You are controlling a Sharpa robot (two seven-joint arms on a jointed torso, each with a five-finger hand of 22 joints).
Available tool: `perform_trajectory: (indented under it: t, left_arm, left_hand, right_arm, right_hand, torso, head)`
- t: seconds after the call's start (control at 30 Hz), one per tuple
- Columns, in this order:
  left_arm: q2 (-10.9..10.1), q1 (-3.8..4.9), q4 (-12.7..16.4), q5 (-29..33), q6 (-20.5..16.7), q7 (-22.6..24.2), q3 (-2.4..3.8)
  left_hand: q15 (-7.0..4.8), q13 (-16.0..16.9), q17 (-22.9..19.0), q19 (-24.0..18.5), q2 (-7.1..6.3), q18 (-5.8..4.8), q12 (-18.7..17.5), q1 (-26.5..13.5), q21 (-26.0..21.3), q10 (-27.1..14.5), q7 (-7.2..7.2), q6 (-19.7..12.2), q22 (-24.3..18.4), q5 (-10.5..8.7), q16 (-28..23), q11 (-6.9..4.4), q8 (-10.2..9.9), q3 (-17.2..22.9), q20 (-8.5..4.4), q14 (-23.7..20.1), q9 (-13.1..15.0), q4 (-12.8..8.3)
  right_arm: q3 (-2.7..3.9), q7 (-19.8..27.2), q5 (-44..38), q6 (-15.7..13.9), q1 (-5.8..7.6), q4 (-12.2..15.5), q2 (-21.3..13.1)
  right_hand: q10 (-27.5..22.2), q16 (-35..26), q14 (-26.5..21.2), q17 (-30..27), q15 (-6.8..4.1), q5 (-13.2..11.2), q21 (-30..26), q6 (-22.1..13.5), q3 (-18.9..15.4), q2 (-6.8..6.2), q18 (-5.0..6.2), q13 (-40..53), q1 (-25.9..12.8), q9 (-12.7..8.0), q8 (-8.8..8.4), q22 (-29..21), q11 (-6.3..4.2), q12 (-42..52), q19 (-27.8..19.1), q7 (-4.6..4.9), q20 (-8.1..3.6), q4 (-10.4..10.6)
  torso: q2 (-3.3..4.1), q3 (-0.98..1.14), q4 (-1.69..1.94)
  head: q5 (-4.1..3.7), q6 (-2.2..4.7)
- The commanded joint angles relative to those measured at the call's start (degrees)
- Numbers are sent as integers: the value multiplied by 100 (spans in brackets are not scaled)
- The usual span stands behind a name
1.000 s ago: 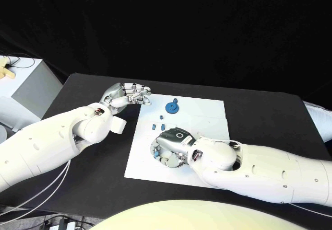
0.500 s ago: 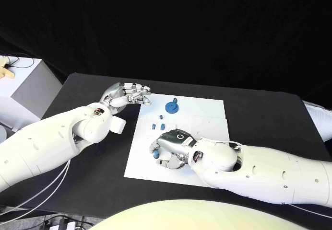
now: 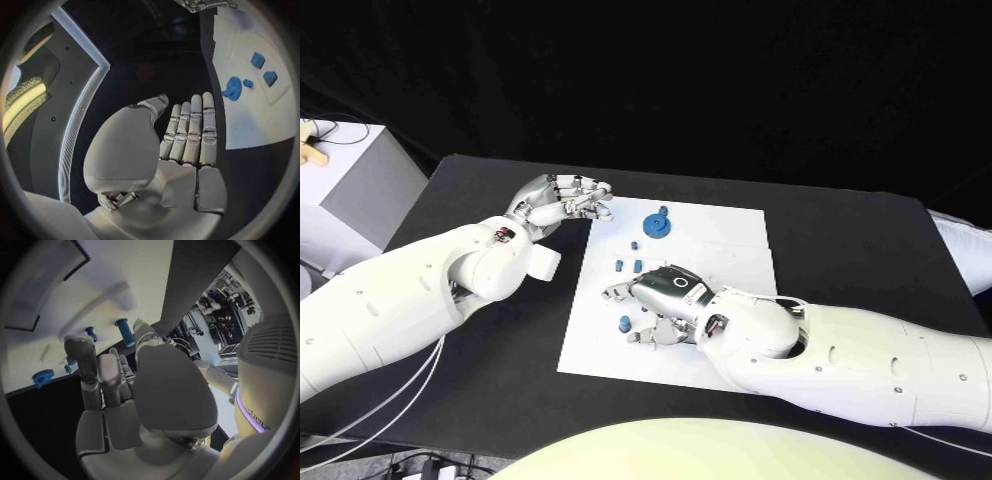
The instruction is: Assemble the parts on the task board
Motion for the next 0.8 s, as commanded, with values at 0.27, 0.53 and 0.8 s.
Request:
perform_trajectory:
  t: [0.27, 0.53, 0.8]
  left_arm:
    - [9, -15, 8, 20, 74, 47, 2]
    - [-23, -64, 9, 23, 35, 68, 2]
    - [-26, -157, -1, 29, 31, 74, 2]
  left_hand:
    - [-6, 6, 8, 0, 39, -26, -4, -33, -26, -18, 26, -13, -8, 6, 10, 2, 36, -26, 39, -26, -7, 4]
    - [-4, 6, 12, 1, 41, -26, -3, -29, -33, -23, 26, -17, -13, 7, 11, 2, 38, -27, 40, -34, -9, 1]
    - [-5, 6, 14, 3, 43, -25, -2, -25, -35, -22, 26, -17, -14, 8, 12, 2, 39, -26, 40, -35, -9, -1]
  right_arm:
    - [61, 532, 1756, -734, 212, 293, -702]
    - [98, 926, 3832, -374, 610, 484, -1706]
    - [102, 276, 4470, 359, 723, 722, -2494]
  right_hand:
    - [622, -8, 27, 4, -104, 11, -128, 647, 207, 245, 128, 63, 17, 144, 197, -93, -152, 493, 53, 299, -57, -41]
    - [2151, 444, 266, 675, -273, 40, 917, 1608, 524, 296, -25, 335, -458, 225, 724, 412, -369, 1106, 295, 142, -198, -28]
    - [3460, 1305, 542, 1931, -481, 994, 2585, 1703, 172, 295, -267, 7117, -1440, 969, 1266, 1357, -634, 7063, 512, -126, -416, -41]
  torso:
    - [-20, -12, -15]
    - [-85, -21, -56]
    - [-169, 3, -106]
  head:
    - [-87, 116]
    - [-315, 175]
    - [-469, 146]
